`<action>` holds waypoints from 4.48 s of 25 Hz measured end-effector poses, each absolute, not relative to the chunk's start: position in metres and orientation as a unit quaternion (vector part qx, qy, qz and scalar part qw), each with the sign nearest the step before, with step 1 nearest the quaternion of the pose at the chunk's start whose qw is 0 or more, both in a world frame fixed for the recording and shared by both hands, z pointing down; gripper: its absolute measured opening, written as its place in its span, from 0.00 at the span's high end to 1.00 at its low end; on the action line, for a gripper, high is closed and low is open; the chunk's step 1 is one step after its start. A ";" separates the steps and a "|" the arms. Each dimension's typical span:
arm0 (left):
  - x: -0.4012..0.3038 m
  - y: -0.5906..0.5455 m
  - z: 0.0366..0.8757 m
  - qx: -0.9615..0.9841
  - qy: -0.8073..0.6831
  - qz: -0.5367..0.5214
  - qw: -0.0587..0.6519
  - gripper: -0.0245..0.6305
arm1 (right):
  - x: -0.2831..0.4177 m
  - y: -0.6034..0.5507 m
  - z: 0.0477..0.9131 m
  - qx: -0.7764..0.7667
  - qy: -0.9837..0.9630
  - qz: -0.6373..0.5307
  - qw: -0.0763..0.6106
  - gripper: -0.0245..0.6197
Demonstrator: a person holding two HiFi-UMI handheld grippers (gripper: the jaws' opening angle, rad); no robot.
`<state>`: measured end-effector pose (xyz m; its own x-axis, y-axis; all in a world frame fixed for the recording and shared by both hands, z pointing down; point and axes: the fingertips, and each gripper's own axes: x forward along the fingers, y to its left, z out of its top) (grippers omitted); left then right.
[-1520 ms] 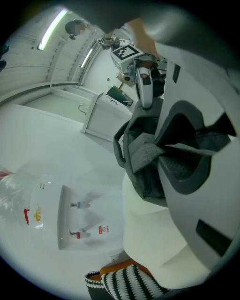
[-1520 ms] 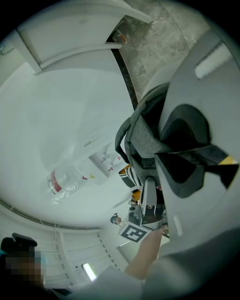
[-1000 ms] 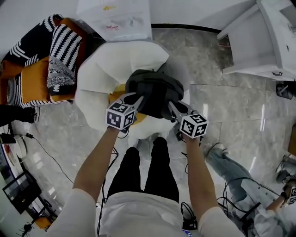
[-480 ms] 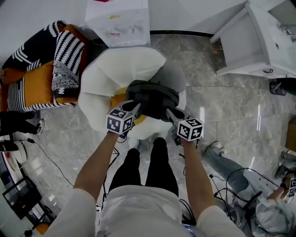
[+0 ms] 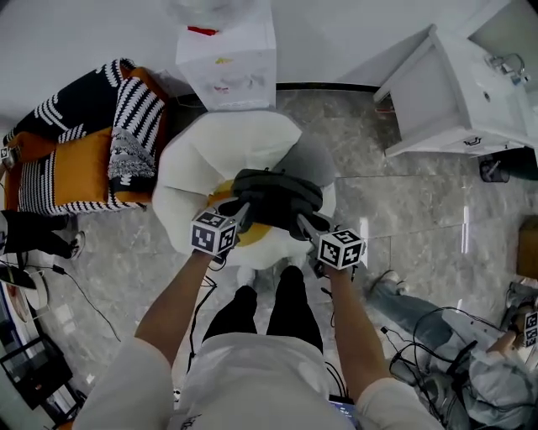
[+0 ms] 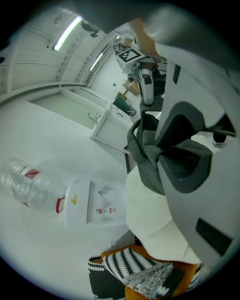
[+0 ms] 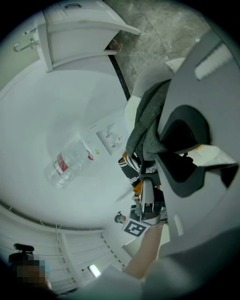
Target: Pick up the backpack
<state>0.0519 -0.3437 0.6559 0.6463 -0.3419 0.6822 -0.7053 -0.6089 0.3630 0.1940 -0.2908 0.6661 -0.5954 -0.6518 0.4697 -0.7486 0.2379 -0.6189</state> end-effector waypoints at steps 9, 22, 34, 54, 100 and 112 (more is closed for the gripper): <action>0.041 -0.337 0.599 0.878 -0.296 0.249 0.283 0.90 | 0.185 -0.283 0.605 0.456 -0.801 0.386 0.039 0.90; 0.027 -0.326 0.481 0.918 -0.278 0.170 0.226 0.91 | 0.169 -0.266 0.484 0.473 -0.824 0.311 -0.003 0.90; 0.016 -0.313 0.405 0.946 -0.249 0.120 0.171 0.91 | 0.158 -0.253 0.412 0.497 -0.832 0.245 -0.021 0.90; 0.020 -0.298 0.321 0.945 -0.294 0.073 0.120 0.92 | 0.167 -0.248 0.331 0.448 -0.870 0.203 -0.035 0.90; 0.053 -0.308 0.225 0.949 -0.312 -0.003 0.045 0.92 | 0.205 -0.263 0.227 0.438 -0.892 0.097 -0.058 0.90; 0.053 -0.315 0.231 0.950 -0.308 -0.001 0.047 0.92 | 0.205 -0.268 0.234 0.440 -0.890 0.104 -0.057 0.90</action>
<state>0.0532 -0.3147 0.2315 0.8101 -0.5856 0.0275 -0.5855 -0.8056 0.0906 0.2047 -0.2685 0.2337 -0.6072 -0.7945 -0.0100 -0.7708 0.5921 -0.2352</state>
